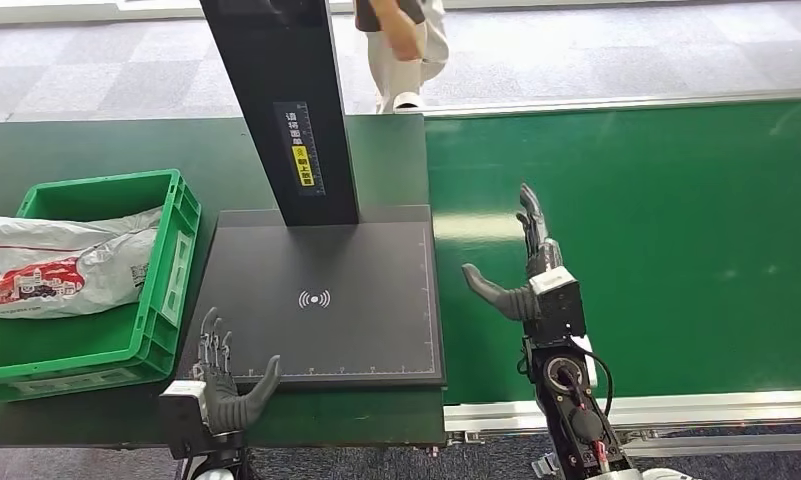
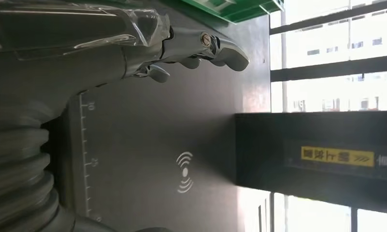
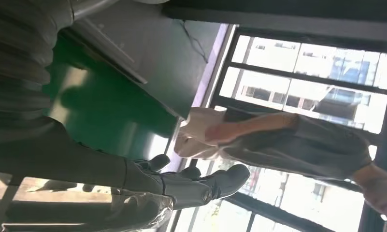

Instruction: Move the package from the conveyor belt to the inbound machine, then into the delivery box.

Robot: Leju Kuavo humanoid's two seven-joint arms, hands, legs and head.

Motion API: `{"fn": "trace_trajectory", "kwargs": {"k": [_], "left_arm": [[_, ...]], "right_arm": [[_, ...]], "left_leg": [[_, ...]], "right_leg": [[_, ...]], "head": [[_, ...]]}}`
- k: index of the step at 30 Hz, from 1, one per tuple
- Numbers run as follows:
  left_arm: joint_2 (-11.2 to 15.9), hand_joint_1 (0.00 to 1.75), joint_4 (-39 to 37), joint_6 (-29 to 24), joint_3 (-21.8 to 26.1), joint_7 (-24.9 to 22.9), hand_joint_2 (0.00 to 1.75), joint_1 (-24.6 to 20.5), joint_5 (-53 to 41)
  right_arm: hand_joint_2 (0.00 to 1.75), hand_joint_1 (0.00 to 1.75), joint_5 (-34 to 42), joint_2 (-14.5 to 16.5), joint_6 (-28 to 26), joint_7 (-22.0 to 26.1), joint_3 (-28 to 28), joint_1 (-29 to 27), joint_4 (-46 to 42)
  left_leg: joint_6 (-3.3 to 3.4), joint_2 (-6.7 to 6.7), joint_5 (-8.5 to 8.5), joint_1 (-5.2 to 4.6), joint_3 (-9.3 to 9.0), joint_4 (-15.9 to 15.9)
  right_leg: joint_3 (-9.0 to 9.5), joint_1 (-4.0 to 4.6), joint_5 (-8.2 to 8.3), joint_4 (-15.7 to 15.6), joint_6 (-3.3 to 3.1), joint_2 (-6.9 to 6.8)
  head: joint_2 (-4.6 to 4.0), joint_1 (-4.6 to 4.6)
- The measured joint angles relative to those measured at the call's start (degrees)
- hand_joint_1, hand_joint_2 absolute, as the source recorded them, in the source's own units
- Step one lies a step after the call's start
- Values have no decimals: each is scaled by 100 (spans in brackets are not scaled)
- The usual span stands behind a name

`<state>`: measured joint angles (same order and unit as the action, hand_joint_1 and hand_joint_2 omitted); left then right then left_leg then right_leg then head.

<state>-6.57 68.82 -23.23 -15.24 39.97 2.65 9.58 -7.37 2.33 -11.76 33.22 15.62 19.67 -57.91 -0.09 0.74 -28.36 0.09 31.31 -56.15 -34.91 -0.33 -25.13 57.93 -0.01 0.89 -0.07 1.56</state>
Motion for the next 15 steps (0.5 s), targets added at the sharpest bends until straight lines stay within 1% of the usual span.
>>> {"fn": "trace_trajectory", "kwargs": {"k": [3,7,11,15], "left_arm": [[-99,0,-91,-47,-106,7,175,27,-375],[-131,0,-73,-102,-340,15,175,27,-864],[-130,0,3,-175,-575,21,175,28,-1049],[-129,0,35,-168,-682,21,175,29,-1068]], "right_arm": [[175,0,62,25,-180,331,-228,-326,366],[175,0,114,15,-425,555,-528,-644,779],[175,0,183,-19,-475,631,-831,-815,1036],[175,0,199,-36,-543,641,-959,-872,1155]], "left_leg": [[6,3,-5,-1,6,0],[10,3,-9,-3,6,-1],[11,0,-11,-3,6,0],[11,-1,-11,-3,3,-1]], "right_leg": [[-2,-1,-3,0,4,-5],[-2,-4,-5,-2,8,-6],[-2,-4,-5,-2,8,-4],[-2,-4,-5,-2,8,-3]], "head": [[0,1],[0,2],[0,1],[0,2]]}}
